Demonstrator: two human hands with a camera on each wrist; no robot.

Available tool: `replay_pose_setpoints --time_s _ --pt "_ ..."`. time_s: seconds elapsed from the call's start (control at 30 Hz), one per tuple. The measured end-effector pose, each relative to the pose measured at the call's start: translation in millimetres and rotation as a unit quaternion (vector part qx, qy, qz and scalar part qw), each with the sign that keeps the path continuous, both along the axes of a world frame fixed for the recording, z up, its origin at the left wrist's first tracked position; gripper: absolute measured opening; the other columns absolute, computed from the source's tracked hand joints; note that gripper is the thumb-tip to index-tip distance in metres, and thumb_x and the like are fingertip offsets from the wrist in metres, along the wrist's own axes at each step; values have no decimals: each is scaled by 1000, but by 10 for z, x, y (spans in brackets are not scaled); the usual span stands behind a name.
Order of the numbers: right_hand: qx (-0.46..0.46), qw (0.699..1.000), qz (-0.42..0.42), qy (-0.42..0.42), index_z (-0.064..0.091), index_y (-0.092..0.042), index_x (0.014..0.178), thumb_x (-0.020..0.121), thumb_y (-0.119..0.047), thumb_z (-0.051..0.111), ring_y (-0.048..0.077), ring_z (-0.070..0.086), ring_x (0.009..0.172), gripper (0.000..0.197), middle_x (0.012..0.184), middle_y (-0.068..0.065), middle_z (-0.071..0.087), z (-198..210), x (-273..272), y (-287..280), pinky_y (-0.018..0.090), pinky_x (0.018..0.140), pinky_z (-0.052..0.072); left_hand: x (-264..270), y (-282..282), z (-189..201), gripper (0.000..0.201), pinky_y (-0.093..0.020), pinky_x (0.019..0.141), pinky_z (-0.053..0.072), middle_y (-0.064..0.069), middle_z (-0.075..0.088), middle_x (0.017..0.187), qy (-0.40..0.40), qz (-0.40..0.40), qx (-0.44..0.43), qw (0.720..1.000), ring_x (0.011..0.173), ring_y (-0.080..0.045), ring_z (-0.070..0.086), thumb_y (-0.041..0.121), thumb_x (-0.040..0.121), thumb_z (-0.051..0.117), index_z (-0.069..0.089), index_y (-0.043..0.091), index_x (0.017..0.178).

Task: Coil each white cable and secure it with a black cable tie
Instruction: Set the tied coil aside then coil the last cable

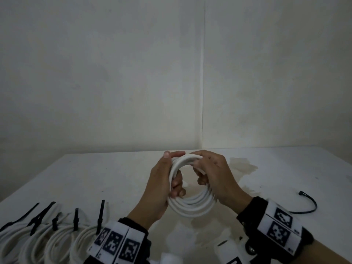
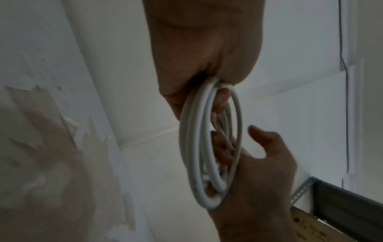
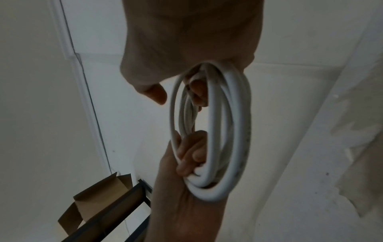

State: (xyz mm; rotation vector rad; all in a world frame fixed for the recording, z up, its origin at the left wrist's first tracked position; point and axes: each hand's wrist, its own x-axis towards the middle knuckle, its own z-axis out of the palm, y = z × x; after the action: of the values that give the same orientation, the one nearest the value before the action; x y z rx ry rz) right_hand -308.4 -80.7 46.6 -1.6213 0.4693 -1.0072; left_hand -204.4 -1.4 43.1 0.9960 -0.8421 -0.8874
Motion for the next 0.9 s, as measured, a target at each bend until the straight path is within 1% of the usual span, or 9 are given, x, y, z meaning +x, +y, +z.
replay_pose_setpoints --time_s 0.03,0.1,0.17,0.23,0.4,0.53,0.7,0.8,0.9 --pt "13 1000 13 -9 65 -6 74 74 -21 53 8 36 45 20 50 -1 43 22 1 -6 19 42 31 10 -7 -4 42 -21 40 34 1 33 42 1 4 0 1000 33 -9 28 36 98 26 61 13 102" --pt "18 1000 -3 -12 57 7 70 82 -32 57 11 34 44 41 51 4 39 54 12 -15 21 42 30 1 -21 -22 41 -23 41 36 1 35 42 -12 25 -4 1000 33 -10 30 38 96 29 61 14 103" --pt "-11 999 -45 4 49 2 59 89 -42 51 11 34 41 53 47 2 38 59 31 -25 23 45 32 -29 -32 -42 44 -25 43 38 0 38 43 -31 50 -20 998 35 -10 32 43 89 32 61 15 105" --pt "-43 995 -85 14 43 -9 51 86 -46 48 10 34 41 52 43 -4 38 48 41 -20 26 50 34 -50 -48 -58 48 -26 44 40 0 42 44 -44 64 -24 997 36 -10 34 45 87 33 61 12 106" --pt "-60 988 -144 13 47 -10 52 79 -55 49 13 36 46 52 49 3 41 3 32 -22 27 52 35 -88 -36 9 48 -27 49 45 1 49 49 -134 51 -1 990 41 -11 41 49 79 42 63 13 104" --pt "-84 982 -168 -4 48 -5 56 84 -46 51 9 36 47 51 50 3 41 -30 42 -17 15 48 32 -114 -45 -27 11 -22 45 46 9 61 57 -203 100 -27 974 42 -7 47 24 85 59 64 21 94" --pt "-76 992 -102 -3 48 -20 54 79 -55 43 6 36 43 43 44 -8 41 -46 21 -12 23 49 33 -83 -52 -25 8 -25 41 42 5 52 45 -182 108 -14 977 36 -11 42 15 88 57 64 14 91" --pt "-112 988 -106 8 48 -16 55 79 -55 41 7 38 43 47 44 -7 42 -31 -10 -59 25 50 34 -104 -66 -24 11 -25 42 40 6 43 42 -145 87 -14 986 36 -11 37 19 88 56 65 13 91" --pt "-83 992 -99 -6 48 -17 54 77 -57 43 7 37 40 46 42 -6 42 -40 -29 -79 24 48 33 -135 -81 -20 19 -23 41 38 6 38 42 -127 77 -10 989 37 -9 35 28 89 52 65 14 90"
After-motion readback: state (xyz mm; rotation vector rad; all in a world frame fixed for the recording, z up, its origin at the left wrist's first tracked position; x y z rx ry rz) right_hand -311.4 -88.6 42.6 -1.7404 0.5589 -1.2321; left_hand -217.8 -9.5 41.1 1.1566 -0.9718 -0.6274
